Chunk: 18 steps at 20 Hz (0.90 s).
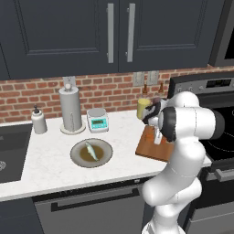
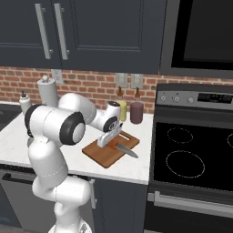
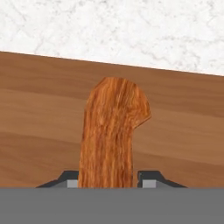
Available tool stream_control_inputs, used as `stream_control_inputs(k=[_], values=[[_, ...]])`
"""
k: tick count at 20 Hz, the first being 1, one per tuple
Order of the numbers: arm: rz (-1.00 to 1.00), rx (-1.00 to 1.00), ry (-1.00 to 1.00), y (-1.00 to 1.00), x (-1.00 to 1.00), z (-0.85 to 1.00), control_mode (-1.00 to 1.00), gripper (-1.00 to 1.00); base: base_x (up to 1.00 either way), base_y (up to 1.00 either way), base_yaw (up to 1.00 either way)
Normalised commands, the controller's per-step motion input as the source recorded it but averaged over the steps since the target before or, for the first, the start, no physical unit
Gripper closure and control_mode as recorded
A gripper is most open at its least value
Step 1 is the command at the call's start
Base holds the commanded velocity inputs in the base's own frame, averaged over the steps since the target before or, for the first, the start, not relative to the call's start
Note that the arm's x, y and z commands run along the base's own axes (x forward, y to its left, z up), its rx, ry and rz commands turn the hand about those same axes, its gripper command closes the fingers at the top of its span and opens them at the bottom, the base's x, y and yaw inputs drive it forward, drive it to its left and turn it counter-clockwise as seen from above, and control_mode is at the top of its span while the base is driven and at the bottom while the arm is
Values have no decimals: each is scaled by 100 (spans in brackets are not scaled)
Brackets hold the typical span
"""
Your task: Pick up the knife from the drawer and place it on the cutting board. Then place the meat from the plate to the cutting board.
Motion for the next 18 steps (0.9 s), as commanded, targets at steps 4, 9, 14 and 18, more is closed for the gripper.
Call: stream_control_inputs(k=[4, 9, 14, 18], values=[[0, 4, -2, 0, 14, -3, -100, -100, 0, 0, 0], [0, 4, 0, 0, 4, 1, -100, -100, 0, 0, 0], [0, 4, 1, 12, -19, 23, -100, -100, 0, 0, 0], [0, 6, 6, 39, -30, 46, -100, -100, 0, 0, 0]])
